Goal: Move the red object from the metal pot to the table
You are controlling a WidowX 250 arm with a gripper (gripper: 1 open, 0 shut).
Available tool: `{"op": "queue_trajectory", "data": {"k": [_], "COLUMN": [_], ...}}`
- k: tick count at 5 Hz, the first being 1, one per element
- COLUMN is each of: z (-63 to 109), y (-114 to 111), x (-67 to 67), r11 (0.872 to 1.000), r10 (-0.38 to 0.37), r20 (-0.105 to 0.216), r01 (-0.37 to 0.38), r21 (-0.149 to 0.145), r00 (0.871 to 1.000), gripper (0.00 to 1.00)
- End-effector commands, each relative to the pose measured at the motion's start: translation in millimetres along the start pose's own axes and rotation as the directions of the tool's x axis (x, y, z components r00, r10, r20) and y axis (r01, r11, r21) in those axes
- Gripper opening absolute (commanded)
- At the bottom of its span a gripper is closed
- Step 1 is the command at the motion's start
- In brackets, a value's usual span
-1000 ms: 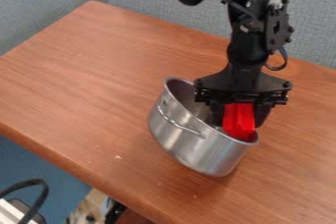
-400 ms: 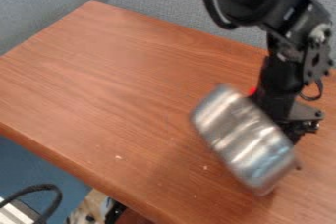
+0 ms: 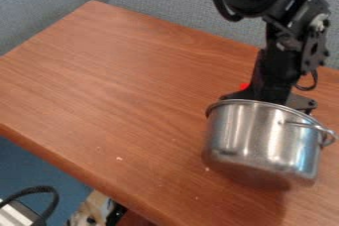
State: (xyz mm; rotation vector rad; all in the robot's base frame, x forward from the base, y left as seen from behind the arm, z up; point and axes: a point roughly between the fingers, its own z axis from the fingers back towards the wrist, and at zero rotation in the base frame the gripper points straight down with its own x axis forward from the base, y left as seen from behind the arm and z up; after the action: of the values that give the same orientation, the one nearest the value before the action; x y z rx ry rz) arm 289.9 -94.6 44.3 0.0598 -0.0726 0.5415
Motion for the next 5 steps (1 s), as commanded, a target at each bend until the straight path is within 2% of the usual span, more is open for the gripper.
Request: {"op": "queue_trajectory", "data": {"k": [1, 2, 4, 5], "z": [13.7, 12.0, -6.9, -14.7], "y": [-1.1, 0.4, 5.8, 10.6], "x": [19.8, 23.5, 13.0, 22.9], "r11": [0.999, 0.999, 0.999, 0.995], "r10": [0.0, -0.018, 0.011, 0.101], "r20": [0.045, 0.045, 0.036, 0.031], "r01": [0.003, 0.021, -0.01, -0.1], "r21": [-0.047, -0.049, -0.035, -0.023], "r00": [0.999, 0.999, 0.999, 0.994], "gripper": [0.0, 0.0, 0.0, 0.0]}}
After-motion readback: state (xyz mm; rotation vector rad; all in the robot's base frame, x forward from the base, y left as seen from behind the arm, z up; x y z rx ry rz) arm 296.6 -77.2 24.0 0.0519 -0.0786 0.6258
